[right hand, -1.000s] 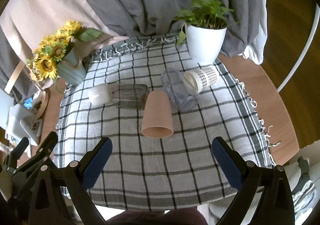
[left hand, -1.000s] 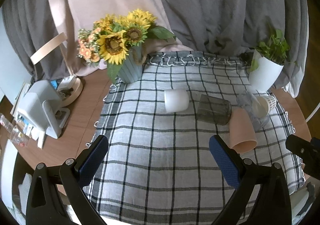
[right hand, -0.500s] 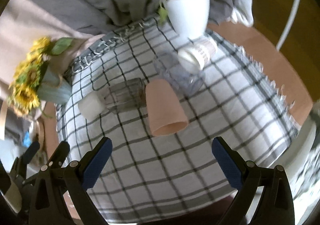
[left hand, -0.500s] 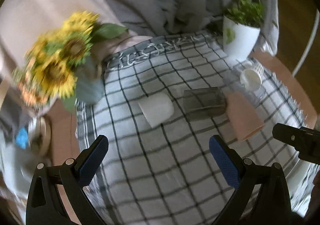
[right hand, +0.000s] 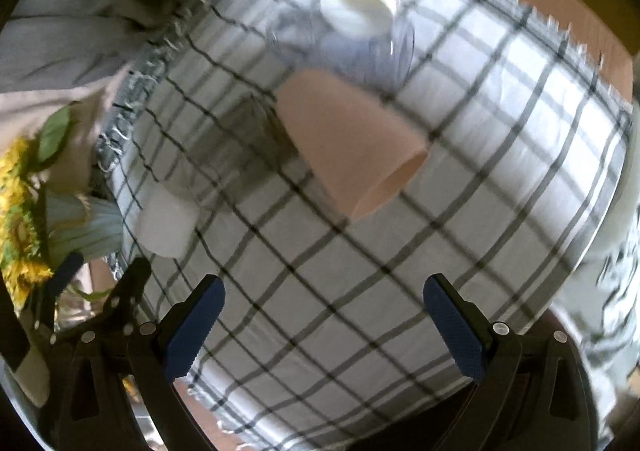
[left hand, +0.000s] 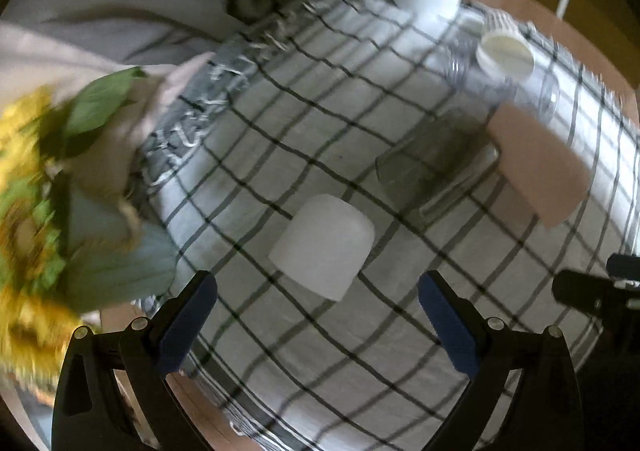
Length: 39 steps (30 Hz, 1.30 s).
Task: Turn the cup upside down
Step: 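Move the left gripper to the small white cup and close on it, then lift the white cup with the left gripper, set it down, open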
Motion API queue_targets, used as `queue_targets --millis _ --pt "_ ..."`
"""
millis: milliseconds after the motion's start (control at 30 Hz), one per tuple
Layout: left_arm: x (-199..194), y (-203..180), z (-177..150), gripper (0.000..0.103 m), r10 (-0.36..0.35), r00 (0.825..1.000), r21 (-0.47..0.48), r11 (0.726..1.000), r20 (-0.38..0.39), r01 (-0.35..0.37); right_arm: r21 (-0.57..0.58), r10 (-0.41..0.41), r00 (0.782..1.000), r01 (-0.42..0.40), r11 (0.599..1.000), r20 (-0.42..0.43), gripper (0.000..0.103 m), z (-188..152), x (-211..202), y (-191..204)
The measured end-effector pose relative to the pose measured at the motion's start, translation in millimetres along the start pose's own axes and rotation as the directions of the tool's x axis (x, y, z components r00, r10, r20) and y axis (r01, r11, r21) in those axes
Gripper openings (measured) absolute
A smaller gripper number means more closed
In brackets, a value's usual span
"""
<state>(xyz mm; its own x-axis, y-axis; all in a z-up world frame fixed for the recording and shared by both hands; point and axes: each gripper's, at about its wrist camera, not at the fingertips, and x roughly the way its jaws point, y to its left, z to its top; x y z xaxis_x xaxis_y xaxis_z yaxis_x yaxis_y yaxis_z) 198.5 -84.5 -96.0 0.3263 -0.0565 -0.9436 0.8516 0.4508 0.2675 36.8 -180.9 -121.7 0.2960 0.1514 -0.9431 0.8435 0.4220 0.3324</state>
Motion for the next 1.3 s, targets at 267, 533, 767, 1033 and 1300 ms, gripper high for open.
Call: queue_targets --millis 267,533,767,1033,1300 --pt "48 0 13 0.103 0.011 0.994 0.091 0.996 -0.109 -0.001 0.106 -0.009 0.991 0.023 0.994 -0.133 0.1 -3 38 5" --pt "84 -2 20 0.099 0.017 0.988 0.129 0.992 -0.151 0.003 0.13 -0.017 0.991 0.035 0.991 -0.136 0.1 -1 41 12" --pt "98 -2 21 0.079 -0.01 0.984 0.115 0.993 -0.18 0.031 0.164 -0.034 0.993 0.053 0.985 -0.117 0.1 1 41 12" --pt "80 3 16 0.077 -0.025 0.989 0.041 0.999 -0.144 0.031 0.127 -0.049 0.994 0.061 0.99 -0.094 0.1 0 37 10" --pt "42 11 -2 0.071 -0.088 0.994 -0.111 0.991 -0.072 0.079 0.033 -0.067 0.997 0.068 0.997 -0.034 0.1 4 23 4"
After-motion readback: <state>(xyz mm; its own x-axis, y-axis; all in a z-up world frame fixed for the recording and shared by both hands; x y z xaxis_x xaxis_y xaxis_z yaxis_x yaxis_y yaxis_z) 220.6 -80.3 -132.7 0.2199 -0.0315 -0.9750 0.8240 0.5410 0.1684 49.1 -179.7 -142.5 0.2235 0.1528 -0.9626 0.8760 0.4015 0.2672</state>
